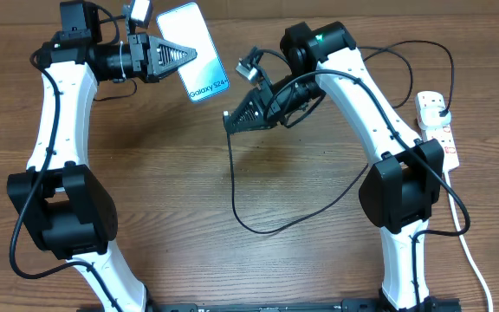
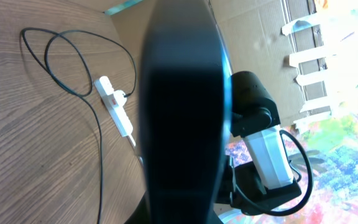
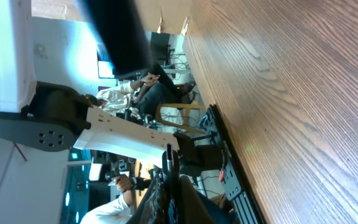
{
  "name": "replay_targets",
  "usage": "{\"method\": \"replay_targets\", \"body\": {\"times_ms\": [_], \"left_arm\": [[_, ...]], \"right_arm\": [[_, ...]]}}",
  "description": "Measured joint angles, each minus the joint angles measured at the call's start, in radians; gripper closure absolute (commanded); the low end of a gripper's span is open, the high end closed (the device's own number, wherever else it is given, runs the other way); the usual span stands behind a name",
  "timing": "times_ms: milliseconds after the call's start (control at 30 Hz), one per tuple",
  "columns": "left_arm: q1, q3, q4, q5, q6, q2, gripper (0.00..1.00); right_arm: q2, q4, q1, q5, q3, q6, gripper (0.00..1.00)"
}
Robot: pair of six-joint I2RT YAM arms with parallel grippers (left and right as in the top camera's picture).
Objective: Plug charger to phone and switch on socket
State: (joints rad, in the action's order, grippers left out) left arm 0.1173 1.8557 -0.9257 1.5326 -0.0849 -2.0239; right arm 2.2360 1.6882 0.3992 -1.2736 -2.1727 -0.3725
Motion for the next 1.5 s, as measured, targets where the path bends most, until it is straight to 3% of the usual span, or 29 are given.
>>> {"method": "replay_targets", "body": {"times_ms": [267,733,933,1067,1233,1333,1500], "left_arm": [[0.0,0.001,-0.291,-0.233,0.097,0.0,0.96],[-0.027,0.001,-0.381,-0.369,0.194,0.0,0.96],[-0.146,0.001,-0.41,-0.454,0.196,0.0,0.96],[-0.213,0.001,-0.403,-0.399,0.234,0.0,0.96],[-0.141,0.001,-0.352,-0.225,0.288,0.0,0.96],[-0.089,0.001,-0.268,-0.114,0.295,0.0,0.96],[-0.085,0.001,-0.203,-0.042,0.264,0.0,0.96]], "right_arm": [[0.0,0.006,-0.055,0.028,0.0,-0.036,0.96],[-0.035,0.006,-0.174,0.136,0.0,0.0,0.96],[-0.113,0.006,-0.17,0.205,0.008,0.028,0.96],[-0.227,0.006,-0.149,0.251,0.093,0.036,0.96],[-0.388,0.007,-0.143,0.261,0.253,0.011,0.96],[-0.411,0.0,-0.136,0.217,0.319,-0.038,0.96],[-0.41,-0.159,-0.063,0.128,0.455,-0.084,0.96]]}}
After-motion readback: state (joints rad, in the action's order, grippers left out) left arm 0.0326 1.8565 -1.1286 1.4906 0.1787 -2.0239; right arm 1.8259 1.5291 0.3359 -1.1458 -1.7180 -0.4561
